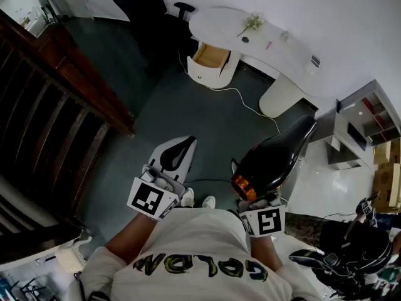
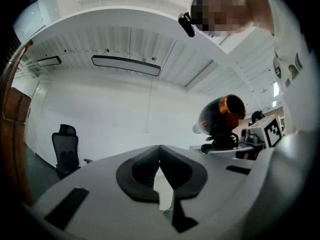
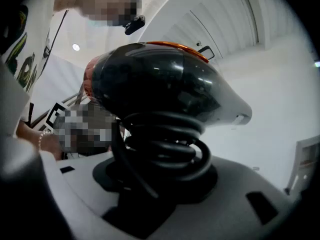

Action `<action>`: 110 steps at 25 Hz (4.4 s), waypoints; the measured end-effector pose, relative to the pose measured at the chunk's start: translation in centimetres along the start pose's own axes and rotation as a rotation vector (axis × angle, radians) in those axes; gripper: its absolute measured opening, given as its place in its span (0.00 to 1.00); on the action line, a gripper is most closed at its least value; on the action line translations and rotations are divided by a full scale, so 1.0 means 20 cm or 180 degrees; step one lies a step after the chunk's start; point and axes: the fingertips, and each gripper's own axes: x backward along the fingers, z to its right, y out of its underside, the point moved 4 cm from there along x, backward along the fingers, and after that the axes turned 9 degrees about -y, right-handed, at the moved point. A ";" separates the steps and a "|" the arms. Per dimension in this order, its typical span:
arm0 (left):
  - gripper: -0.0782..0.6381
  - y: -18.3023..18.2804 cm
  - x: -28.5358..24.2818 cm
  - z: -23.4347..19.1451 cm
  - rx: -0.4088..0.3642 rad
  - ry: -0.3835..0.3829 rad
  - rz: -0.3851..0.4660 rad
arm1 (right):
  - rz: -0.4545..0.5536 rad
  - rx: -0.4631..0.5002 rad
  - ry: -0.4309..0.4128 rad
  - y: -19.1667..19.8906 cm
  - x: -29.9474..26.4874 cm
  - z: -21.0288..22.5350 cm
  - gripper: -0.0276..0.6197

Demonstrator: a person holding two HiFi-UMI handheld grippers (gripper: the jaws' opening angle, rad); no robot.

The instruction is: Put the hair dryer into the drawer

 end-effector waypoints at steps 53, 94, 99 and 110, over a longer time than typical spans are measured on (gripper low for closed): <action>0.13 0.09 -1.66 -0.47 -0.0037 -0.0024 -0.0110 | -0.0148 -0.0017 -0.0063 0.20 -1.04 1.43 0.41; 0.13 0.09 -2.80 -1.84 0.0127 0.0342 -0.0087 | -0.0323 0.0094 0.0078 0.29 -2.71 1.91 0.41; 0.13 0.11 -2.89 -1.78 0.0235 0.0347 -0.0153 | -0.0443 0.0133 0.0005 0.33 -2.70 2.01 0.41; 0.13 0.34 -2.96 -1.72 0.0272 0.0368 -0.0409 | -0.0893 0.0108 -0.0390 0.61 -2.67 2.07 0.41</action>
